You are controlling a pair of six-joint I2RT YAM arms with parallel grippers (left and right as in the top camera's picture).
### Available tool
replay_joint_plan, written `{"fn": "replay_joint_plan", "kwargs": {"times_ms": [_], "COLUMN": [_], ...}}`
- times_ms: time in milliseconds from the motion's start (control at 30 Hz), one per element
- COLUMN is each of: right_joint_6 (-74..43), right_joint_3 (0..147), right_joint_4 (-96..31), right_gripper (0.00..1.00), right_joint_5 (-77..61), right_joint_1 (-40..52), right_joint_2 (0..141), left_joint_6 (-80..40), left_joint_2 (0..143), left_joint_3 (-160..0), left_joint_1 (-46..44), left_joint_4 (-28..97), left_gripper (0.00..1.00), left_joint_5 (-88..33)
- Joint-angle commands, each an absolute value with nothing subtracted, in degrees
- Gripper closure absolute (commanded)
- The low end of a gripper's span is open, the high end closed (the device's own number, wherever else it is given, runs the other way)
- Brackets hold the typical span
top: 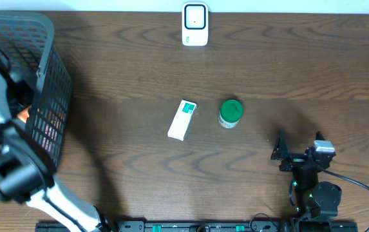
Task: Scan the item barcode
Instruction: 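Reach into the basket and grasp the Kleenex tissue pack with left gripper, then place the Kleenex pack beside the Panadol box with the left gripper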
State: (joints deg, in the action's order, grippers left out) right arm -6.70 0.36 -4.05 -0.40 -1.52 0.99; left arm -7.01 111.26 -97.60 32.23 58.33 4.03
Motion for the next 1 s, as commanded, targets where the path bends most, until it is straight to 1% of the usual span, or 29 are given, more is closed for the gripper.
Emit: {"fn": "replay_joint_plan", "kwargs": {"times_ms": [0,100,200,333,400,500,633,767,867,967], "right_joint_6": [-5.93,-5.93,-5.93,-5.93,-5.93,-5.93,-5.93,-5.93,-5.93,-5.93], "right_joint_3": [0.3,0.3,0.3,0.3,0.3,0.3,0.3,0.3,0.3,0.3], "right_joint_4": [-4.29,-4.29,-4.29,-4.29,-4.29,-4.29,-4.29,-4.29,-4.29,-4.29], "right_gripper": [0.01,0.01,0.01,0.01,0.01,0.01,0.01,0.01,0.01,0.01], "right_joint_5": [-0.3,-0.32,-0.3,-0.3,-0.32,-0.3,-0.3,-0.32,-0.3,-0.32], "right_joint_1": [-1.04,-1.04,-1.04,-1.04,-1.04,-1.04,-1.04,-1.04,-1.04,-1.04], "right_joint_2": [0.71,0.71,0.71,0.71,0.71,0.71,0.71,0.71,0.71,0.71], "left_joint_6": [-6.61,-8.43,-9.1,-9.72,-9.67,-9.65,-9.52,-12.69,-16.16,-17.87], "left_joint_2": [103.02,96.38,89.67,81.76,78.04,73.63,70.22,70.59,72.58,75.66], "left_joint_3": [-98.21,-98.21,-98.21,-98.21,-98.21,-98.21,-97.71,-95.44,-91.07,-84.71], "left_joint_1": [32.51,32.51,32.42,31.66,29.91,24.51,11.07,-4.56,-13.91,-20.82], "left_joint_4": [57.84,57.82,58.37,61.65,63.86,67.0,68.53,67.26,64.31,60.18], "left_gripper": [0.41,0.41,0.41,0.41,0.41,0.41,0.41,0.41,0.41,0.41], "left_joint_5": [5.13,3.62,-2.72,-18.68,-26.57,-32.45,-29.23,-16.95,-7.44,-4.6]}}
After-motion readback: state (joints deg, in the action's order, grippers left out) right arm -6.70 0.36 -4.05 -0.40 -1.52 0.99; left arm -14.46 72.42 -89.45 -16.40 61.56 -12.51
